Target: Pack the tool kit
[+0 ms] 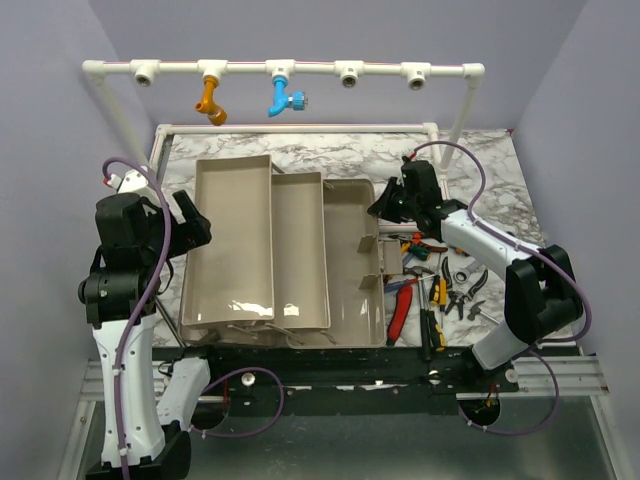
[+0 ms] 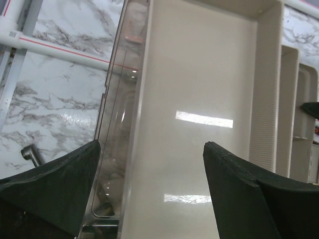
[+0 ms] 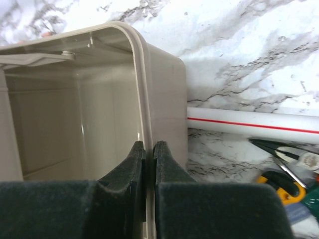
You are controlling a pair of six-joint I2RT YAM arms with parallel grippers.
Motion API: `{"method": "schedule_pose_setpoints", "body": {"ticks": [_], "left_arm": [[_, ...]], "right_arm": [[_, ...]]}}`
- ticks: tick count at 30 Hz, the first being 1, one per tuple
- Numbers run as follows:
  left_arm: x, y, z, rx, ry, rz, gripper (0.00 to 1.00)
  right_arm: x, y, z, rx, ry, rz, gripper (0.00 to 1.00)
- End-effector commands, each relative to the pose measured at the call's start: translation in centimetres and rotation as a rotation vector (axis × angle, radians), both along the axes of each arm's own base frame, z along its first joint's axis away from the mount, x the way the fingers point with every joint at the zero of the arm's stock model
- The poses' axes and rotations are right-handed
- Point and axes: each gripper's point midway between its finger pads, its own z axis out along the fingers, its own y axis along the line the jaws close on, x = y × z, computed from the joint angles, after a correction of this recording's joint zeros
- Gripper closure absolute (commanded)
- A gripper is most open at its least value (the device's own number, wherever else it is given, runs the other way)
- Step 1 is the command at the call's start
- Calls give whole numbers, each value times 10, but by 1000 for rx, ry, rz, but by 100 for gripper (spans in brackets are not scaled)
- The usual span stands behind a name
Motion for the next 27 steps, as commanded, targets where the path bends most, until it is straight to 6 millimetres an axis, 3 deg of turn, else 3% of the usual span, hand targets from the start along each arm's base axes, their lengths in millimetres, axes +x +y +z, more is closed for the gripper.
{"method": "schedule_pose_setpoints", "body": {"ticks": [1, 5, 12, 13, 14, 17, 20, 22, 27], "left_arm": [[-5, -10, 33, -18, -100, -43, 14], [-9, -16, 52, -28, -134, -74, 14], [-9, -27, 61, -52, -146, -137, 14], [-11, -31, 63, -62, -152, -161, 14], [-13, -37, 65, -75, -158, -188, 14], [-20, -52, 64, -101, -170, -280, 15], [-26, -64, 57, -116, -175, -341, 15], [-28, -72, 50, -135, -173, -377, 15], [-35, -100, 49, -147, -199, -497, 16]], "right_arm": [[-4, 21, 3, 194, 42, -53, 99], [6, 23, 9, 257, 11, -110, 99], [30, 28, 21, 290, -36, -181, 99], [34, 31, 25, 277, -38, -160, 96], [34, 30, 24, 244, -26, -151, 87], [33, 16, 35, 175, -58, -174, 67], [27, -5, 55, 100, -120, -191, 42], [22, -17, 65, 43, -140, -200, 36], [0, -50, 81, -73, -143, -258, 35]]}}
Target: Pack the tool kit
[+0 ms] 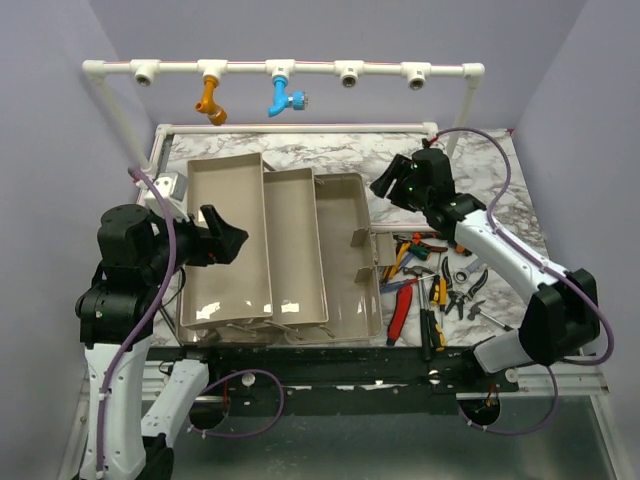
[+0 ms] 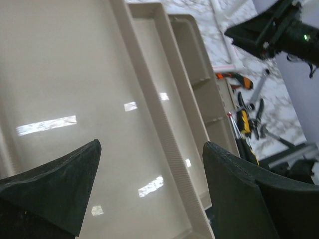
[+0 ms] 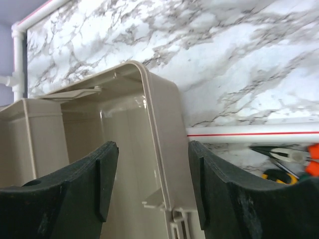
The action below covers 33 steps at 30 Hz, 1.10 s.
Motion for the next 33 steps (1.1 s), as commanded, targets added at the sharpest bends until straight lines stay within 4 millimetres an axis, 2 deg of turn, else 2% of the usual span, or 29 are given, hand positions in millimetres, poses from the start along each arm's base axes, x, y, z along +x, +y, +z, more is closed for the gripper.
{"method": "schedule_pose_setpoints", "body": {"ticks": [1, 4, 7, 9, 12, 15, 17, 20, 24, 28, 33], "left_arm": [[-7, -31, 9, -13, -73, -143, 16], [-8, -40, 13, 0, -134, -181, 16], [-9, -37, 13, 14, -232, -171, 16], [-10, -32, 13, 33, -304, -155, 16], [-16, -27, 14, 36, -386, -135, 16], [-26, -29, 19, 8, -477, -155, 16], [-33, -26, 21, -3, -532, -151, 16], [-36, -26, 21, -15, -575, -151, 17], [-39, -31, 21, -46, -605, -174, 16], [-39, -33, 20, -72, -671, -179, 16], [-40, -30, 19, -64, -698, -166, 16]], "right_arm": [[-19, -47, 20, -152, -6, -115, 34], [-40, -76, 16, -214, 14, -200, 31], [-64, -104, -1, -273, 56, -286, 29], [-78, -115, -18, -287, 100, -325, 29], [-103, -121, -46, -273, 207, -362, 29], [-127, -106, -68, -213, 284, -257, 29], [-141, -91, -73, -176, 294, -136, 28], [-163, -85, -83, -151, 351, -72, 25], [-191, -90, -106, -182, 457, -95, 26], [-210, -65, -126, -140, 485, -44, 28], [-226, -62, -148, -228, 535, -71, 29]]}}
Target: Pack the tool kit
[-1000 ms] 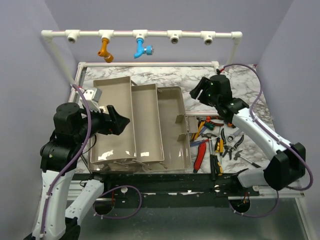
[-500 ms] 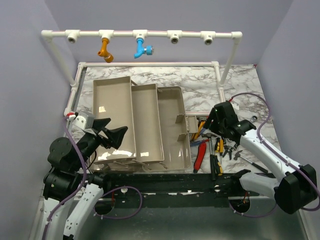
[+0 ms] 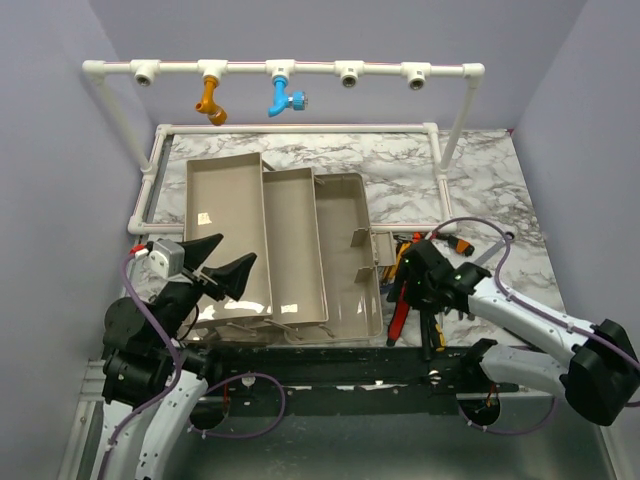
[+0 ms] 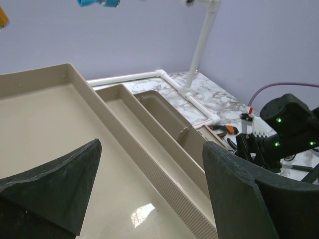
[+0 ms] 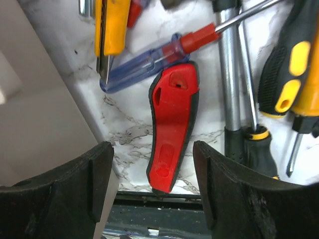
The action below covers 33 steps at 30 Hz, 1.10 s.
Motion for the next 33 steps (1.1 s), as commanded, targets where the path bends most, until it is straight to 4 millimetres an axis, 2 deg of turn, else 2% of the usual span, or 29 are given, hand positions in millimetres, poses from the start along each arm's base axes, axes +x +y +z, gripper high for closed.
{"method": "schedule_pose_setpoints", "body": {"ticks": [1, 6, 11, 13, 15, 16, 18, 24, 25, 30, 33], "left_arm": [[-8, 2, 18, -29, -97, -6, 16], [-12, 3, 14, -44, -103, -2, 16], [-11, 4, 11, -43, -100, 1, 16], [-11, 3, 11, -40, -95, -2, 17], [-10, 3, 10, -39, -94, 1, 16], [-10, 3, 9, -38, -91, 0, 16], [-10, 3, 8, -37, -88, 1, 16], [-7, 4, 8, -33, -85, 8, 16], [-7, 4, 8, -33, -84, 8, 16], [-8, 2, 9, -28, -94, -3, 16], [-9, 0, 7, -21, -95, -17, 16]], "right_arm": [[-9, -2, -19, -44, 35, -61, 29], [-4, -12, -31, -129, 31, -102, 34], [-1, -12, -40, -168, 42, -93, 39], [2, -14, -37, -179, 32, -103, 47], [5, -17, -27, -184, 4, -119, 60], [7, -20, -20, -187, -17, -130, 68], [11, -23, -3, -182, -62, -142, 74], [25, -33, 72, -139, -241, -160, 82], [29, -29, 87, -117, -278, -132, 84], [46, 16, 159, 44, -467, 117, 85], [54, 52, 188, 139, -529, 270, 85]]}}
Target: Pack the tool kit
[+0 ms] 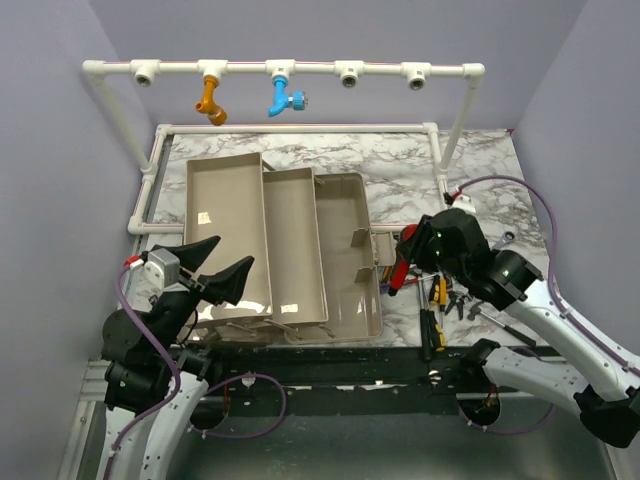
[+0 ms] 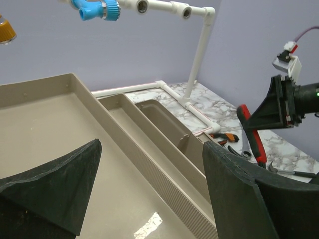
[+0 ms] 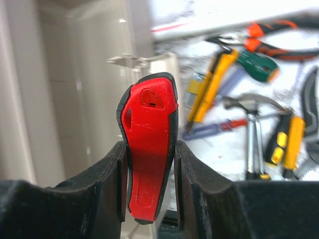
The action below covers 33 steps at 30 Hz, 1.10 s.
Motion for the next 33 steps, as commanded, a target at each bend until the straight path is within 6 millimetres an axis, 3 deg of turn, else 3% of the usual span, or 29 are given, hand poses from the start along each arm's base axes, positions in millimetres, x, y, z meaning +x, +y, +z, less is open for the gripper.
{"method": "schedule_pose_setpoints", "body": {"ticks": [1, 6, 10, 14, 17, 19, 25, 33], "left_arm": [[-2, -5, 2, 11, -24, -30, 17], [0, -6, 0, 18, -17, -33, 16], [1, -5, -3, 21, -12, -30, 17], [2, -5, -4, 23, -8, -27, 17], [3, -5, -4, 25, -8, -24, 17], [4, -4, -4, 24, -5, -20, 17], [4, -6, -5, 24, -1, -32, 17], [3, -6, -5, 21, -4, -37, 17]], "right_arm": [[13, 57, 50, 75, -135, 301, 86], [26, 126, 66, 209, -116, 515, 89], [45, 156, 65, 250, -101, 523, 89], [68, 163, 54, 200, -82, 477, 89], [67, 177, 58, 233, -79, 526, 89], [71, 174, 56, 211, -74, 501, 89], [82, 152, 14, 69, -13, 402, 88], [86, 163, -39, 54, 70, 402, 87]]}}
